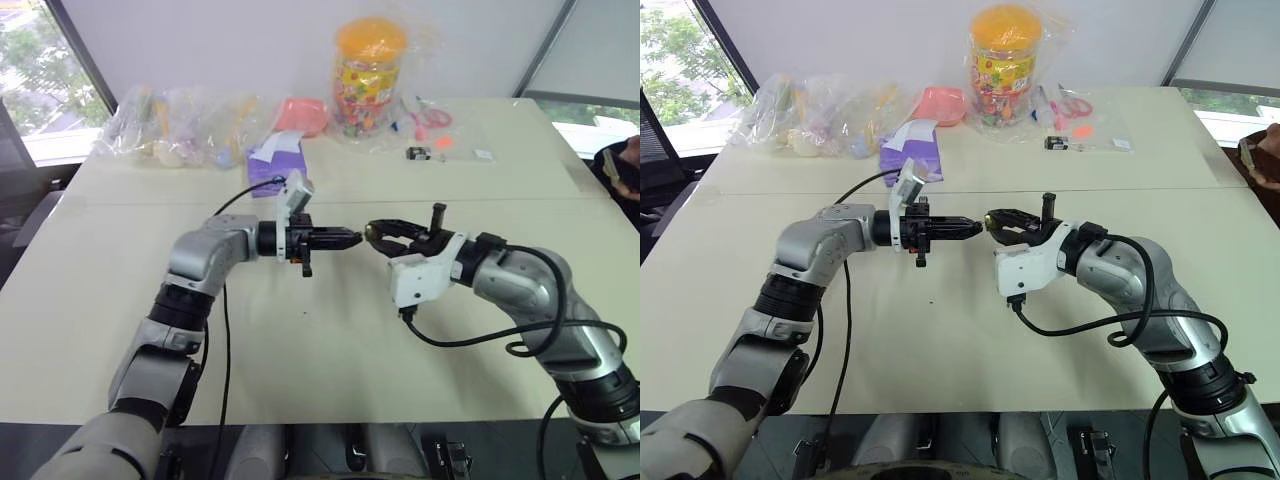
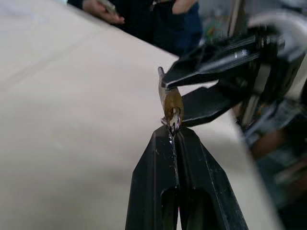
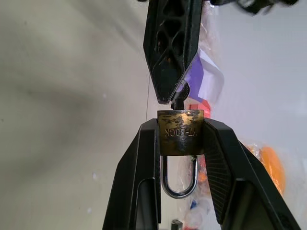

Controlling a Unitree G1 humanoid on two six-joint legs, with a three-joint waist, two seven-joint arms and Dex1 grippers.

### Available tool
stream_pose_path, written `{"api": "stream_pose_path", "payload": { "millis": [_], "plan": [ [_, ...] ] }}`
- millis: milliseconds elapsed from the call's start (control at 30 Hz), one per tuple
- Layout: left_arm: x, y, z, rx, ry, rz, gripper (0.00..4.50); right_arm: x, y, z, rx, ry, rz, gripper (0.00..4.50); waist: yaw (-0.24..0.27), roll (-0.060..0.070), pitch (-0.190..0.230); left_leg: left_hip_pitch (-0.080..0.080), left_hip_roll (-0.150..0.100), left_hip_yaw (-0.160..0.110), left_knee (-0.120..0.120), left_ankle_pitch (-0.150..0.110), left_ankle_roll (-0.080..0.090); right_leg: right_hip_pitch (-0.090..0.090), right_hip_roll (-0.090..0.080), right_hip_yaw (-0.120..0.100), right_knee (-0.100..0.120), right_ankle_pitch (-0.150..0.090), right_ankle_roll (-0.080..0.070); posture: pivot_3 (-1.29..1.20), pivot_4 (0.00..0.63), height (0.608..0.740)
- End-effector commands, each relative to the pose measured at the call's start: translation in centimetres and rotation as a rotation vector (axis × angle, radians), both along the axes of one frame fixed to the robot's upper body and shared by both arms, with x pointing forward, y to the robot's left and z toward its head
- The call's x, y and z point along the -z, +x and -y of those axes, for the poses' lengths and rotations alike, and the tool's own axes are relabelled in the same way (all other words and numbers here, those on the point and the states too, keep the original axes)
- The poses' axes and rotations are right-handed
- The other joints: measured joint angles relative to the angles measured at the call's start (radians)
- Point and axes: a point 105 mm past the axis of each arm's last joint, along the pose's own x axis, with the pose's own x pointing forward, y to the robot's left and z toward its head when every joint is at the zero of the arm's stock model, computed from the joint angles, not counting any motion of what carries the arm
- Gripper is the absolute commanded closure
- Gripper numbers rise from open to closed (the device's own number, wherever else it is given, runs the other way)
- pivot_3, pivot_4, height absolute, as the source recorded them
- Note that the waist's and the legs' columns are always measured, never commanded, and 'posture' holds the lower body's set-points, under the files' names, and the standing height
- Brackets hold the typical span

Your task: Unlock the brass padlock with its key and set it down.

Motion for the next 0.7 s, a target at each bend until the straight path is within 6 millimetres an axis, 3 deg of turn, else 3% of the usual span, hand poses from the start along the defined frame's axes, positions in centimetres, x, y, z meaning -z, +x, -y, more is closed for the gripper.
{"api": "stream_pose_path", "payload": {
  "millis": [33,167,400,700],
  "plan": [
    [-1.2,-0.7,-1.7,0.010,-0.117,-0.234,4.46,-0.8,-0.9,-1.1,-0.059,0.007,0.019,3.83,-0.004,0.000,0.000,0.000,0.000,0.000,0.000,0.000,0.000,0.000,0.000,0.000,0.000,0.000,0.000,0.00,0.150,0.737],
    [-1.5,-1.0,-2.2,0.008,-0.146,-0.268,4.46,-0.7,-0.7,-1.1,-0.058,0.008,0.014,3.83,-0.009,0.000,0.000,0.000,0.000,0.000,0.000,0.000,0.000,0.000,0.000,0.000,0.000,0.000,0.000,0.00,0.150,0.737],
    [-1.1,-1.4,-1.5,-0.010,-0.068,-0.160,1.48,-0.9,-0.6,-1.0,-0.053,0.020,0.007,3.83,-0.009,0.000,0.000,0.000,0.000,0.000,0.000,0.001,-0.002,0.000,-0.001,0.001,0.000,0.000,0.000,0.00,0.150,0.737],
    [0.5,0.2,0.5,-0.104,0.005,-0.034,1.48,-1.2,-0.6,-1.3,-0.057,0.039,0.002,3.83,-0.008,0.000,0.000,0.000,0.000,0.000,0.000,0.002,-0.003,0.000,-0.001,0.001,0.000,0.000,0.000,0.00,0.150,0.737]
  ]
}}
